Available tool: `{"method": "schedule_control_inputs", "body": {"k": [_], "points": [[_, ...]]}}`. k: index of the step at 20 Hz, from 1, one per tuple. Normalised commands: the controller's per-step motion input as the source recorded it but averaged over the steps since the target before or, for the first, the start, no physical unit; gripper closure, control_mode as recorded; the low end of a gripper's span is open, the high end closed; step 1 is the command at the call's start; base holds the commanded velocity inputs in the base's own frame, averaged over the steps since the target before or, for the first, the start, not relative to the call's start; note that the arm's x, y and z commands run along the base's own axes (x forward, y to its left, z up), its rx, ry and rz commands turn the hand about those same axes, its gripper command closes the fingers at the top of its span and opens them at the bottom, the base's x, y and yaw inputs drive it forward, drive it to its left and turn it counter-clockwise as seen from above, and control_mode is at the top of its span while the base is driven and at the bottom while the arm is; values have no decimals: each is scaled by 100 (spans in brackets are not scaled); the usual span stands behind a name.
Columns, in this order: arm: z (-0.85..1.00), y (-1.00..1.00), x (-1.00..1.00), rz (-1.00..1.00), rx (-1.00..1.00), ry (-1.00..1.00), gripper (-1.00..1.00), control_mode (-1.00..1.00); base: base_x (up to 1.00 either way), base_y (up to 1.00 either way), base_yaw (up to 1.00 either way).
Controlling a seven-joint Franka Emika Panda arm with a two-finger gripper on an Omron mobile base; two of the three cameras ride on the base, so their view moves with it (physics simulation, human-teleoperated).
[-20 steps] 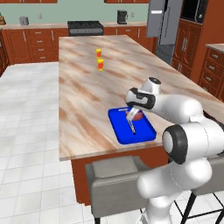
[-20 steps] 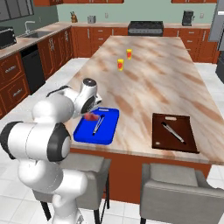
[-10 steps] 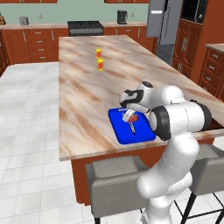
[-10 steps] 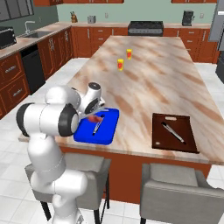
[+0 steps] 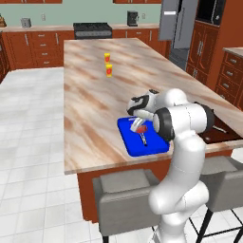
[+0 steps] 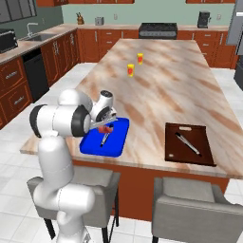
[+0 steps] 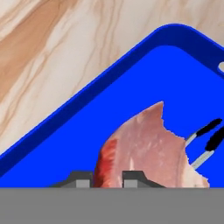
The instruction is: Gather the sweet potatos from the fridge and place them on a tray on the dining counter. Then gather the steaks from the fridge and place them on the other tray.
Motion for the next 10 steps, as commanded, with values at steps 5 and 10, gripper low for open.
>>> {"method": "schedule_control_inputs", "body": {"k": [5,10], "points": [[-18,0,11,0,0,5,-100,-100,0,0,0],[8,0,2,0,0,0,-100,-100,0,0,0]]}}
